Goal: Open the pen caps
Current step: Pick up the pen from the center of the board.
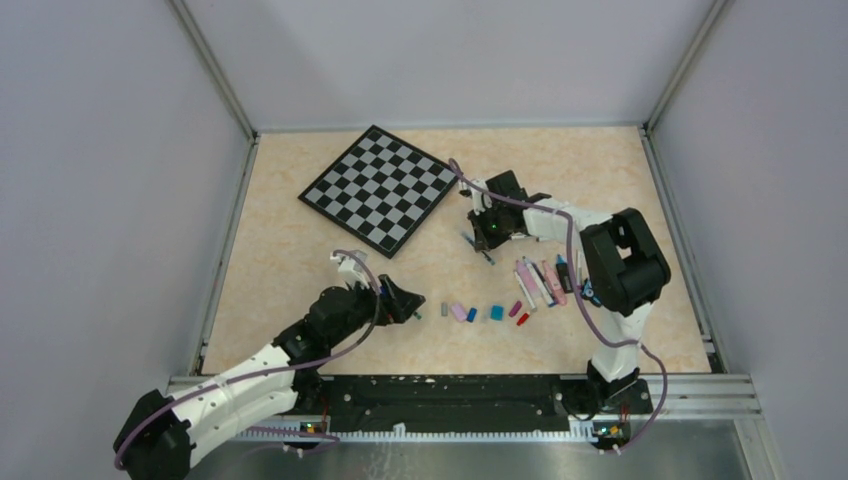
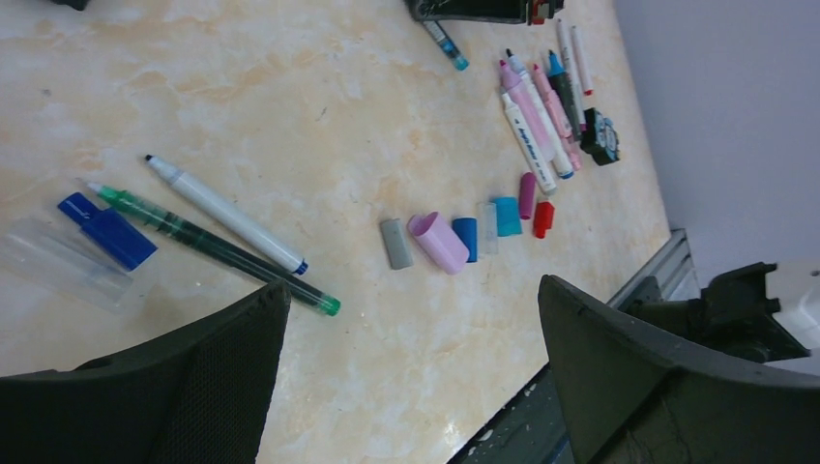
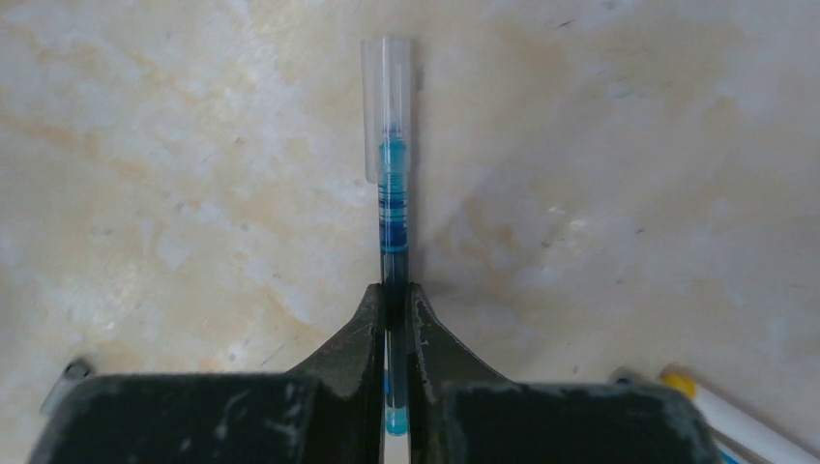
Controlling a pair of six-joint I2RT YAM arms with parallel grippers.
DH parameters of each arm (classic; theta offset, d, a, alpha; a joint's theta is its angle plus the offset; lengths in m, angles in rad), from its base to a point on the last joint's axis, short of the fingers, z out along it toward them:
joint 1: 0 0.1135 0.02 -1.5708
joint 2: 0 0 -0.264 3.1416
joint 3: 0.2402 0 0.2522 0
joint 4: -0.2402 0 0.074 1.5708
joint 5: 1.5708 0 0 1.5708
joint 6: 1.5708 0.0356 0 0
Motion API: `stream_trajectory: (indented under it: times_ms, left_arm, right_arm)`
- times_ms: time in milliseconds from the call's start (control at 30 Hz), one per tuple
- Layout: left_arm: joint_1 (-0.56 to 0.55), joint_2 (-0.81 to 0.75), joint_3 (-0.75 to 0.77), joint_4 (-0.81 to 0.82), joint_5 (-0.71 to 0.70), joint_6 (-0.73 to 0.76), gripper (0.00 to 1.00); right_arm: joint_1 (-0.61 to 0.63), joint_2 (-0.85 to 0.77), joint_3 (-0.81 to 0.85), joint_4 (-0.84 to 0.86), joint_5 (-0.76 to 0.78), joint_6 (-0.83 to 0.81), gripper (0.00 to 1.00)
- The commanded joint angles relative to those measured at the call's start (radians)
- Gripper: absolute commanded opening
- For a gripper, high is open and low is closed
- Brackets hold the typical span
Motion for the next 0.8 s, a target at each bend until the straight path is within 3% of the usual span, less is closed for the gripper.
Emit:
stream_trajectory:
  times_ms: [0, 200, 367, 533, 767]
  left_arm:
    - [0.005, -0.030, -0.059, 0.257, 0.076, -0.042, 0.99]
    - [0.006, 0.033, -0.059, 0.470, 0.052, -0.036, 0.99]
    - [0.007, 0.185, -0.036, 0.687, -0.031, -0.106, 0.99]
    - [0.007, 0.335, 0.040, 0.797, -0.067, -0.160, 0.99]
    - [0.006, 0.488, 0.087, 0.893, -0.155, -0.239, 0.99]
  right_arm:
    - [-0.038, -0.089, -0.010, -0.091, -0.253, -0.050, 0.00]
    - [-0.136, -0.184, -0.037, -0.136, -0.744, -0.132, 0.00]
    - [-0.151, -0.209, -0.055, -0.168, -0.978, -0.185, 0.00]
    - [-0.147, -0.231, -0.095, -0.076, -1.040, -0.092, 0.00]
    - [-0.111, -0.230, -0.086, -0.091, -1.013, -0.098, 0.00]
